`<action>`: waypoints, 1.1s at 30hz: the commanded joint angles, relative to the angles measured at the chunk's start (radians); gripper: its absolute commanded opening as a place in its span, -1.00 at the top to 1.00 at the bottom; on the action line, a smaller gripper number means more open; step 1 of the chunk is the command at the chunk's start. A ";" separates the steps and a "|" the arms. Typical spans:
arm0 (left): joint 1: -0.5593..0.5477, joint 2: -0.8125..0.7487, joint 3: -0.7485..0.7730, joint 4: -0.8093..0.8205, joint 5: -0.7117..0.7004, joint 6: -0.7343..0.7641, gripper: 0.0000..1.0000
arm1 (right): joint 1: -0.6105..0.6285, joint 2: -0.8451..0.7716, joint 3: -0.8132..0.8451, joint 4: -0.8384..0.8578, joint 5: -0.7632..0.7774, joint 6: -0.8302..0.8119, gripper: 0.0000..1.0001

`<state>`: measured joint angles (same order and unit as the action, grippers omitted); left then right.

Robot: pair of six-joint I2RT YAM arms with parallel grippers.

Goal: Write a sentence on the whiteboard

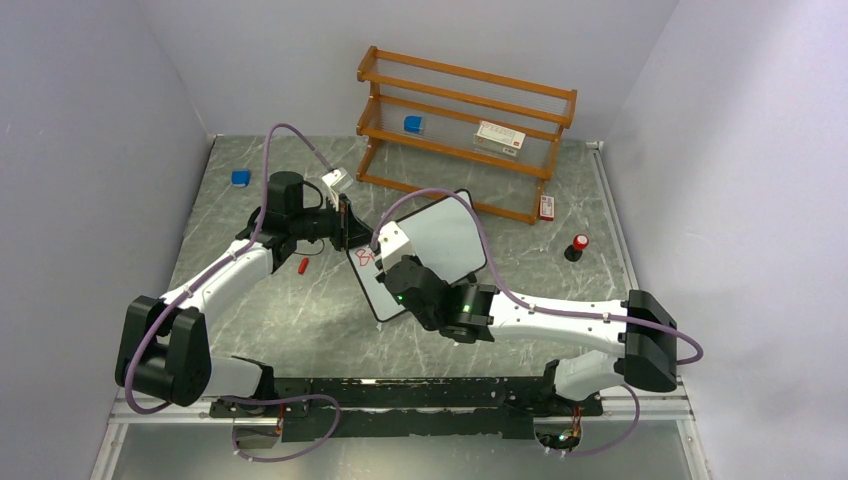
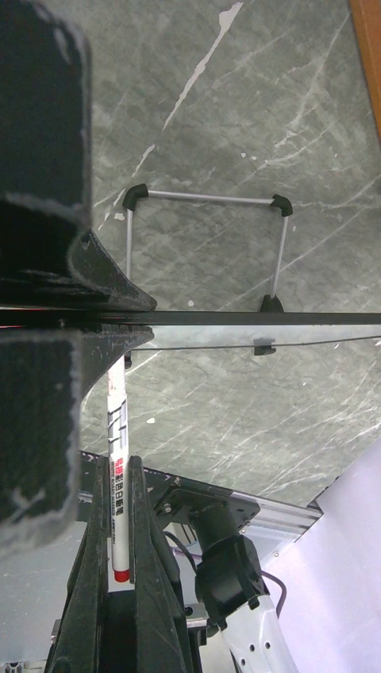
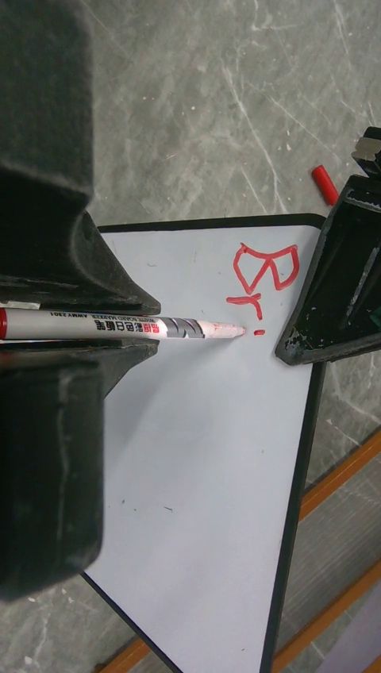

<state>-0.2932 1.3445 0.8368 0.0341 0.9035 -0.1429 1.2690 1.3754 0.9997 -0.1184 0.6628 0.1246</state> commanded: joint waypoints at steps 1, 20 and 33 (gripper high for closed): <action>0.004 -0.024 -0.001 0.015 0.021 0.039 0.90 | -0.006 0.019 0.023 0.015 0.017 0.010 1.00; 0.004 -0.019 0.001 0.016 0.023 0.039 0.90 | -0.005 0.005 0.032 -0.115 -0.009 0.067 1.00; 0.003 -0.022 -0.001 0.016 0.023 0.039 0.90 | -0.021 -0.060 0.000 -0.023 0.054 0.055 1.00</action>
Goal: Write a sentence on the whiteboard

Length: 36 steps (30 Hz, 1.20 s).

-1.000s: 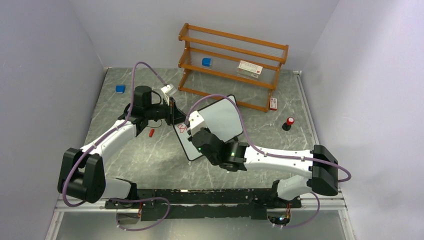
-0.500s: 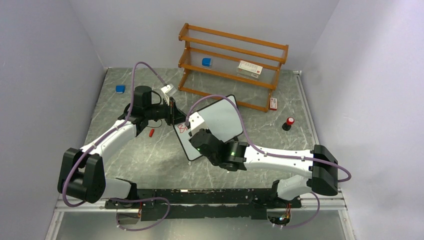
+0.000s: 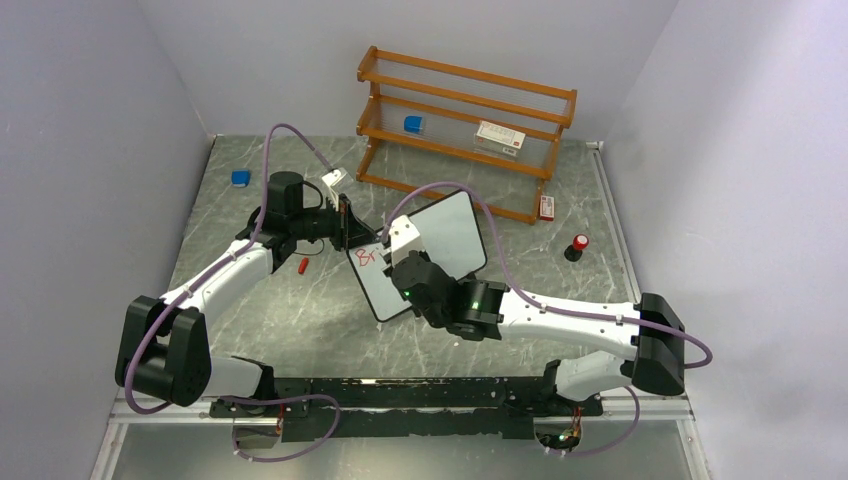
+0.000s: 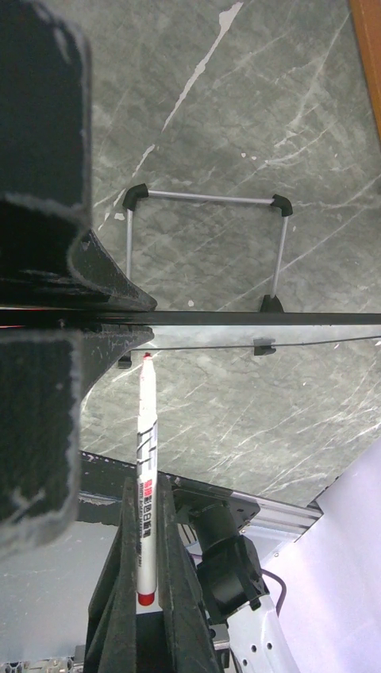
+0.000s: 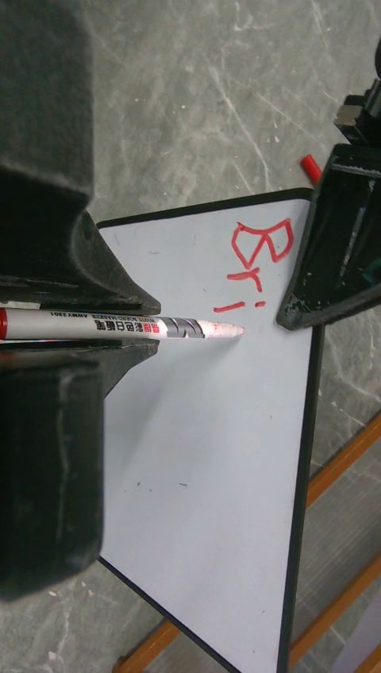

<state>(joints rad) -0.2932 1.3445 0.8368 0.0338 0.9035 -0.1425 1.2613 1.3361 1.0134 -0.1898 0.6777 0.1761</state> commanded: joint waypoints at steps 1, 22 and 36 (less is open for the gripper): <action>0.003 -0.023 -0.001 0.016 0.023 0.038 0.90 | -0.016 -0.018 -0.015 0.051 0.039 0.005 1.00; 0.000 -0.018 -0.001 0.011 0.026 0.044 0.90 | -0.040 0.035 -0.006 0.074 0.002 0.003 1.00; -0.001 -0.018 0.001 0.011 0.025 0.044 0.90 | -0.039 0.039 0.004 0.091 -0.045 -0.014 1.00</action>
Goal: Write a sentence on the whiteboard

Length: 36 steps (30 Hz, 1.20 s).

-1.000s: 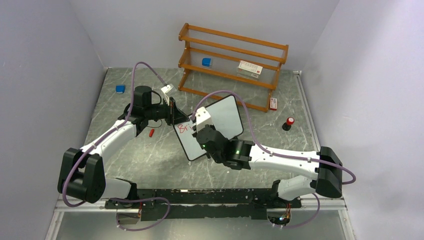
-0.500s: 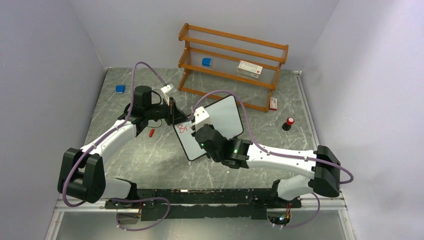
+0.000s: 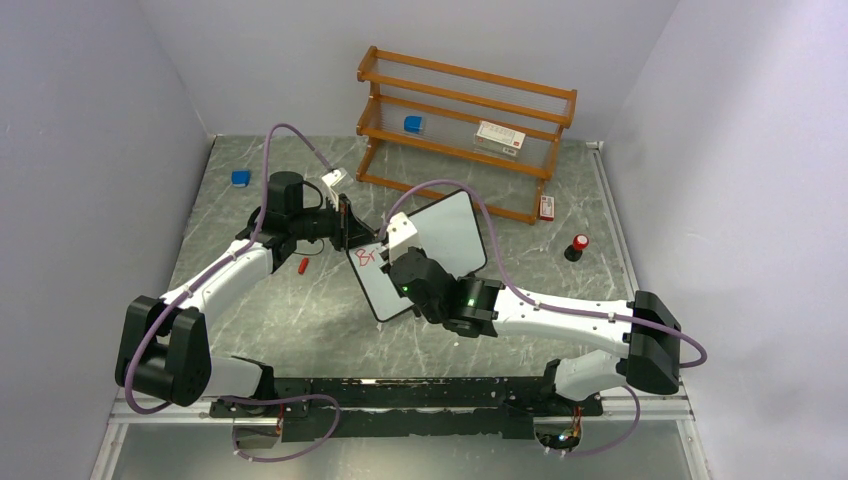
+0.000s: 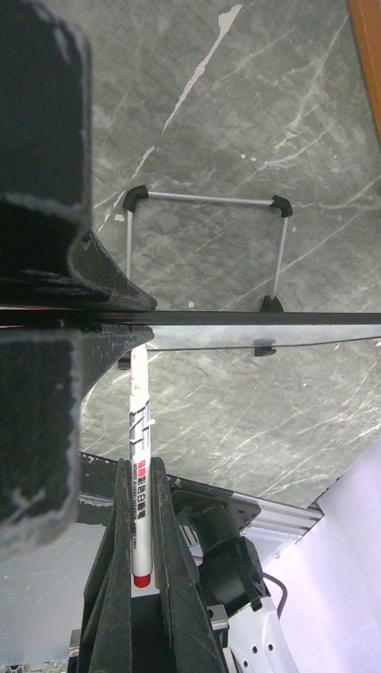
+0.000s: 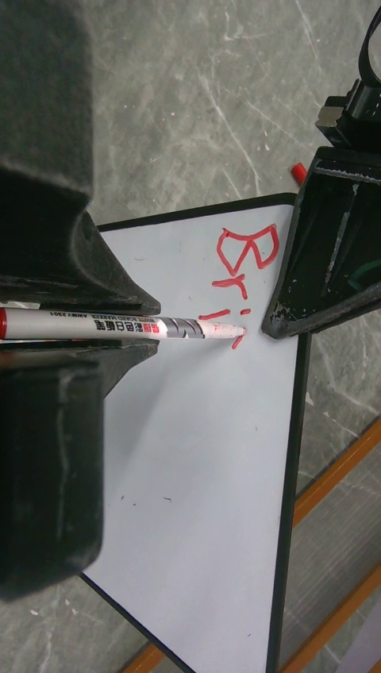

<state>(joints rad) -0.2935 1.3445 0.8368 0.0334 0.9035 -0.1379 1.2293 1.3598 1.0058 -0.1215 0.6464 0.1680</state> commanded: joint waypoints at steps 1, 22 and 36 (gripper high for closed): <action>-0.001 -0.018 0.001 0.010 0.025 0.039 0.90 | -0.007 0.018 0.015 0.013 -0.013 -0.004 1.00; -0.001 -0.016 0.002 0.008 0.025 0.042 0.90 | -0.007 0.002 0.002 -0.097 0.017 0.011 1.00; -0.004 -0.016 0.002 0.006 0.028 0.043 0.90 | -0.017 -0.002 0.001 -0.017 0.048 0.005 1.00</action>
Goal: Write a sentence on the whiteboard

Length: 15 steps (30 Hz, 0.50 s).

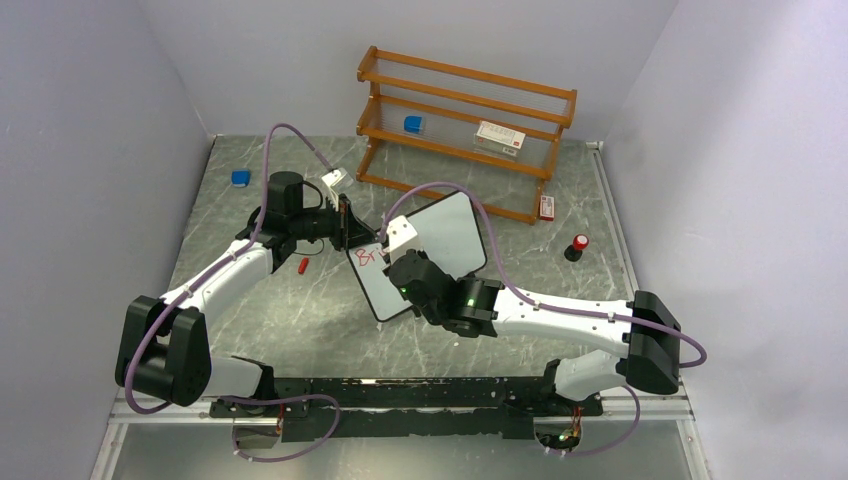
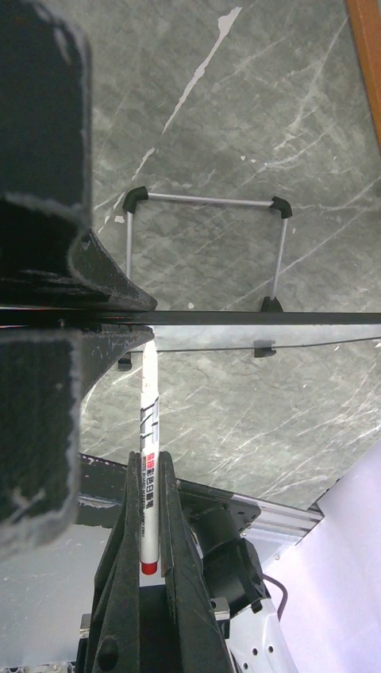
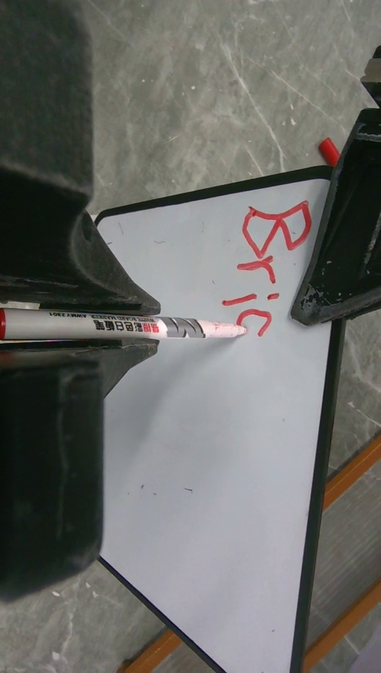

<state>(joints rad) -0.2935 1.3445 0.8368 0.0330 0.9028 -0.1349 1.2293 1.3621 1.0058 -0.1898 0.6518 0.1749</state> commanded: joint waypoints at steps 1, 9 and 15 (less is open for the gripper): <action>-0.004 -0.016 0.002 0.006 0.029 0.040 0.90 | -0.018 -0.006 0.001 0.056 0.043 -0.004 1.00; -0.004 -0.016 0.002 0.005 0.029 0.041 0.90 | -0.025 -0.004 0.004 0.085 0.037 -0.012 1.00; -0.004 -0.015 0.002 0.004 0.027 0.042 0.90 | -0.026 -0.004 0.009 0.078 0.021 -0.012 1.00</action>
<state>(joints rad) -0.2935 1.3445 0.8368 0.0330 0.9028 -0.1307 1.2171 1.3621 1.0058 -0.1471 0.6647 0.1661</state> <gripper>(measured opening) 0.099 0.166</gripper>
